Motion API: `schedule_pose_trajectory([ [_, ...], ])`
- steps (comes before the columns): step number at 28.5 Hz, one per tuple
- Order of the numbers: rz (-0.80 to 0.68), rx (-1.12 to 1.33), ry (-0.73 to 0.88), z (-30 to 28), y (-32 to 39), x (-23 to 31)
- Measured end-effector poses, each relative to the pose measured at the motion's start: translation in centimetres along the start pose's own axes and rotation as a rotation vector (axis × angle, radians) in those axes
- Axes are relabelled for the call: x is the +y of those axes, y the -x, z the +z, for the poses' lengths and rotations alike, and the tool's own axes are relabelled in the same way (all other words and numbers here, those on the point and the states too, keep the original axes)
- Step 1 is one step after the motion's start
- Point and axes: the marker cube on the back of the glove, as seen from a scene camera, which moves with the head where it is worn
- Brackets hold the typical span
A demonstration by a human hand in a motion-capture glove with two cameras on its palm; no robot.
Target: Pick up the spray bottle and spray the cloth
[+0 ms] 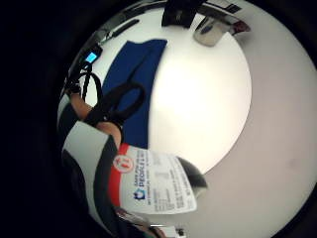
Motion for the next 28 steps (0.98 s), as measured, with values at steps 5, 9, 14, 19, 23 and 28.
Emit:
schedule_pose_trajectory([
  [5,0.001,0.026,-0.045,-2.9,0.2,0.5],
  [9,-0.010,0.042,-0.101,-5.7,1.4,0.7],
  [14,0.012,0.008,-0.059,-2.6,0.3,0.1],
  [19,0.039,-0.016,-0.027,-1.3,-1.8,0.3],
  [23,0.028,0.024,-0.124,-6.2,-0.5,1.3],
  [28,0.032,0.040,-0.116,-5.5,0.8,0.7],
])
